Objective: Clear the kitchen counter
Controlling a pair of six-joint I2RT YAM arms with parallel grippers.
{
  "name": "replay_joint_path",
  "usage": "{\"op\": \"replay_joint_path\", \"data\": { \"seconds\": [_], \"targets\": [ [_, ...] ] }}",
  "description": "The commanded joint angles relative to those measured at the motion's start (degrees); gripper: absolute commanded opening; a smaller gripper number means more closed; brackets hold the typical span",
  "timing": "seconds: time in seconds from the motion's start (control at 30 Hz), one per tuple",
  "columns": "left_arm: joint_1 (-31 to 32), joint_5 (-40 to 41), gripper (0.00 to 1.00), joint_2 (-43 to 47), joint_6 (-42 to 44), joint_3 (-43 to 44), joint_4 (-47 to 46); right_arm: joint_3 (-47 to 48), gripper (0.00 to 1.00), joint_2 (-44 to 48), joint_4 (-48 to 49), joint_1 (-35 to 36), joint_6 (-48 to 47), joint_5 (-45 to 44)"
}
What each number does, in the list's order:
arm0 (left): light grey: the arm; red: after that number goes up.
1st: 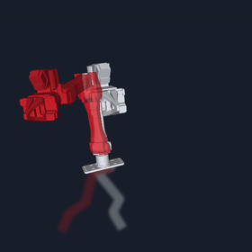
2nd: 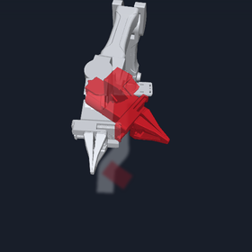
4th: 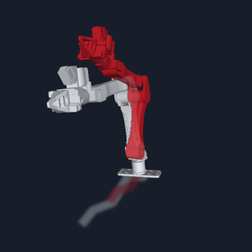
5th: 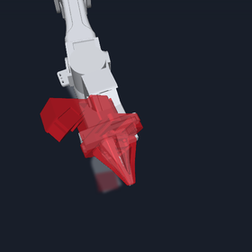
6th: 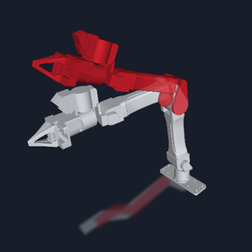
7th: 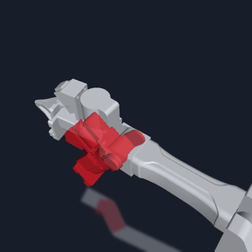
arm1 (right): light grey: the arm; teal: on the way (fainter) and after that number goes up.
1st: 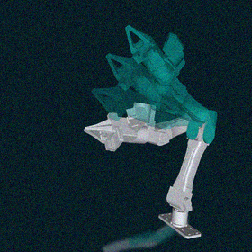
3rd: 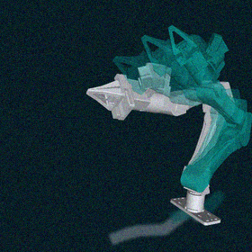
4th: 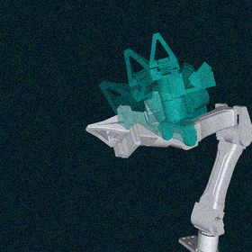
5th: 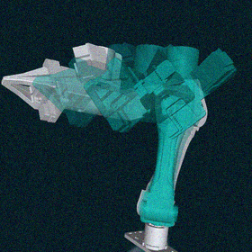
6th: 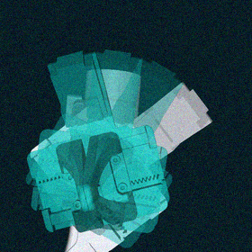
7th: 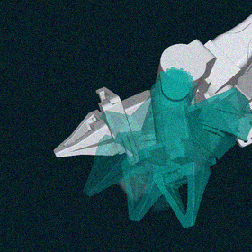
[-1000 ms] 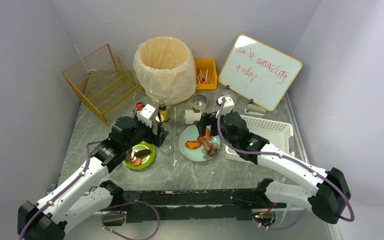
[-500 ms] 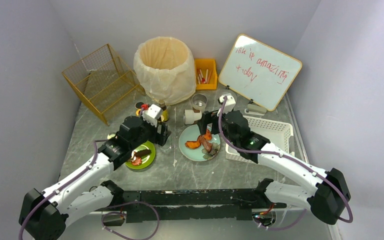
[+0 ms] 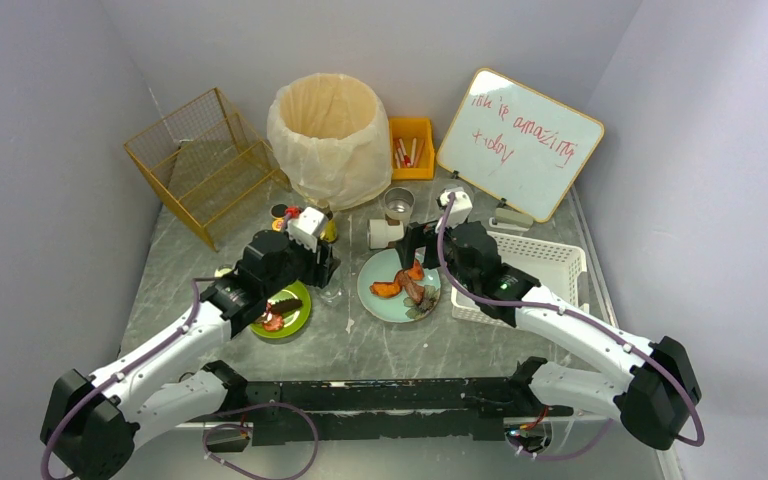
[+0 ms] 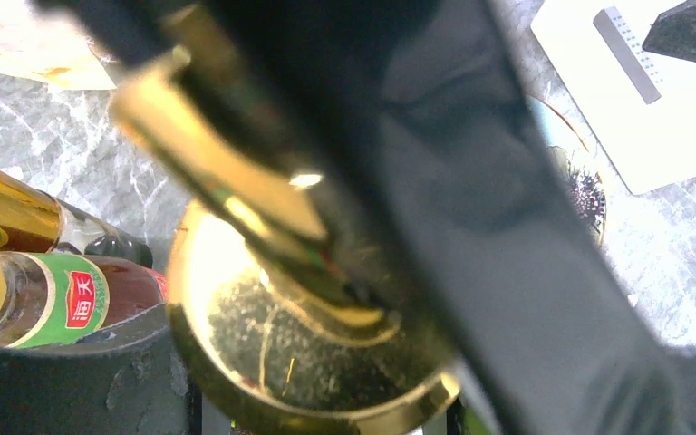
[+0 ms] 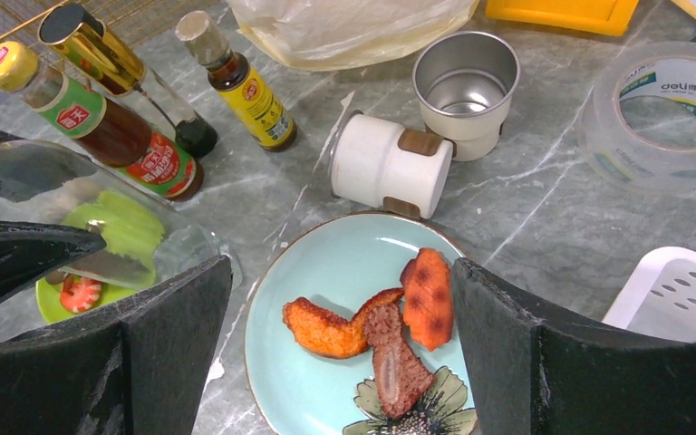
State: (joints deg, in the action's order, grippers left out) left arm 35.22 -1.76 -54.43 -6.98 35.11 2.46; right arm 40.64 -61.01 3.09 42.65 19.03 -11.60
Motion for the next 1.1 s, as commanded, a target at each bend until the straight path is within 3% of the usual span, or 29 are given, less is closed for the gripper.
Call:
{"op": "replay_joint_path", "data": {
  "seconds": [0.0, 0.07, 0.1, 0.47, 0.6, 0.77, 1.07],
  "targets": [
    [0.07, -1.67, 0.18, -0.1, -0.37, 4.98, 0.46, 0.13, 0.94, 1.77, 1.92, -0.37, -0.82, -0.26],
    [0.11, -1.01, 0.06, 0.01, -0.67, 7.52, 2.55, 0.35, 0.94, 2.3, 1.31, -0.4, -0.67, -0.67],
    [0.09, -0.58, 0.05, -0.01, -0.99, 9.11, 3.9, 0.51, 0.94, 2.53, 1.02, -0.43, -0.59, -0.78],
    [0.1, 1.27, 0.05, -4.47, -5.16, 35.68, 22.96, 1.19, 0.94, 5.12, -1.64, -0.38, 0.11, -0.45],
    [0.1, 1.67, 0.05, -5.76, -6.65, 42.3, 25.78, 1.43, 0.94, 6.49, -2.81, -0.42, 0.98, -0.15],
    [0.11, 10.6, 0.05, -6.75, -8.91, 49.47, 29.05, 2.67, 0.94, 8.23, -6.28, -0.38, 2.34, 0.26],
    [0.07, 27.68, 0.05, -16.74, -6.61, 69.35, 39.36, 7.44, 0.94, 8.89, -13.15, -0.38, 3.63, 0.19]
  ]
}}
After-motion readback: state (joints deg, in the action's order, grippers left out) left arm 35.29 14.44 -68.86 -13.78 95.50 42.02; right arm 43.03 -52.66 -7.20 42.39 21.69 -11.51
